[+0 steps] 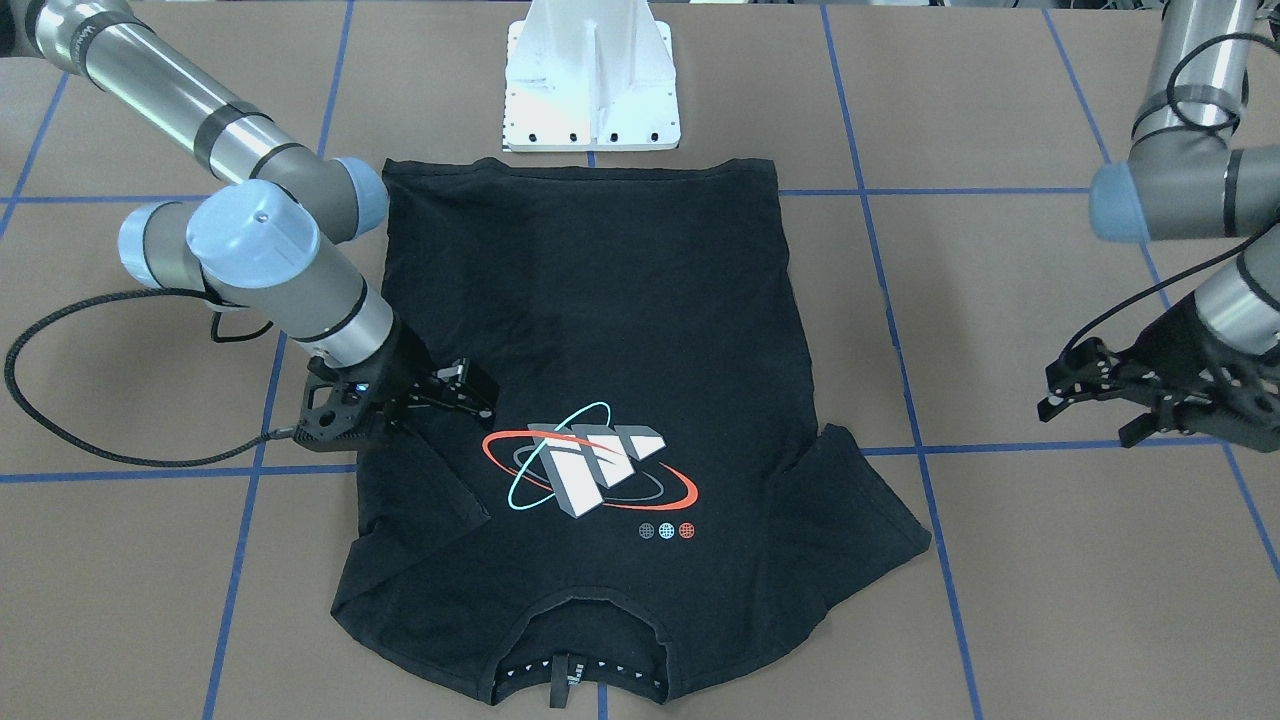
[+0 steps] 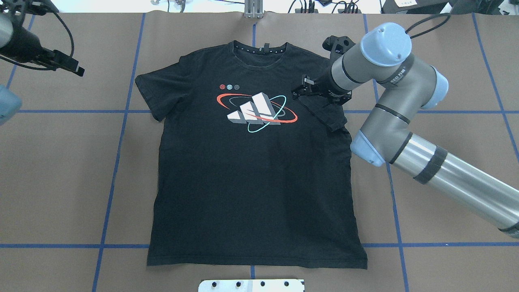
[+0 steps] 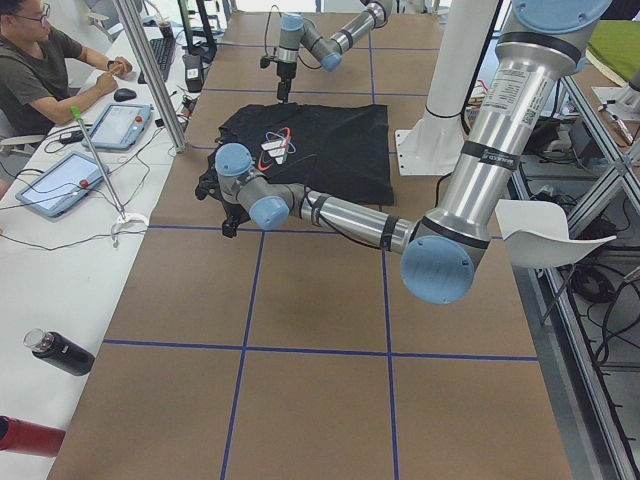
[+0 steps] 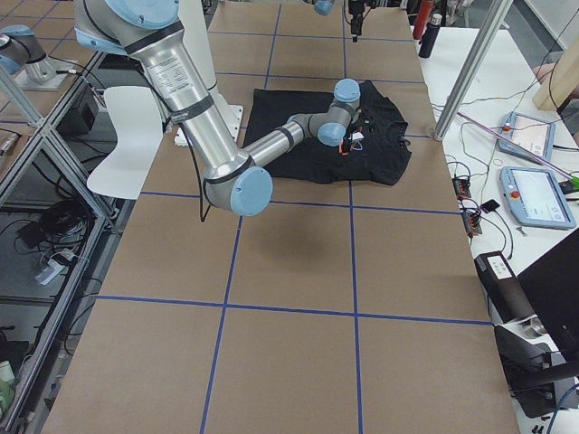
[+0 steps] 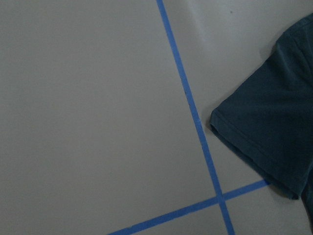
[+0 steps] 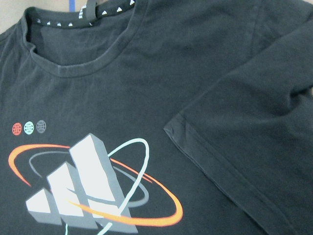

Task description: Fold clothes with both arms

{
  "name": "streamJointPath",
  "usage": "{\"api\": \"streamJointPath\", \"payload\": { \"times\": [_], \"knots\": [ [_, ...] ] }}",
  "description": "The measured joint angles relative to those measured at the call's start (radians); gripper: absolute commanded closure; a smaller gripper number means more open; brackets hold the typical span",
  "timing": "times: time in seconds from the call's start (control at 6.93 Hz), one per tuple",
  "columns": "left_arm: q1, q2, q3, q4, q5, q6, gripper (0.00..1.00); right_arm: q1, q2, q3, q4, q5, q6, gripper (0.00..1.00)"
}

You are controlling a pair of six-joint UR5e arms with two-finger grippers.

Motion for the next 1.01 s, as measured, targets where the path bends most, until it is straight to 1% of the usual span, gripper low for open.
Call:
{"api": "streamJointPath", "payload": {
  "times": [0.14, 0.29, 0.43, 0.58, 0.72, 0.87, 1.01],
  "knots": [
    [0.033, -0.047, 0.104, -0.126, 0.003, -0.072, 0.0, 0.002, -0.079, 0.088, 0.0, 0.023, 0.0, 0.01],
    [0.061, -0.078, 0.168, -0.196, 0.019, -0.113, 0.0, 0.003, -0.128, 0.141, 0.0, 0.04, 0.0, 0.01],
    [0.089, -0.101, 0.202, -0.227, 0.069, -0.129, 0.04, 0.004, -0.15, 0.166, -0.002, 0.046, 0.0, 0.01],
    [0.113, -0.122, 0.222, -0.238, 0.127, -0.136, 0.15, 0.006, -0.16, 0.174, -0.003, 0.046, 0.0, 0.01],
    [0.128, -0.14, 0.238, -0.244, 0.16, -0.138, 0.2, 0.006, -0.167, 0.177, -0.004, 0.042, 0.0, 0.01],
    [0.134, -0.151, 0.252, -0.251, 0.177, -0.139, 0.23, 0.006, -0.173, 0.178, -0.003, 0.038, 0.0, 0.01],
    [0.141, -0.16, 0.273, -0.267, 0.199, -0.139, 0.32, 0.006, -0.177, 0.178, -0.003, 0.036, 0.0, 0.01]
  ]
}}
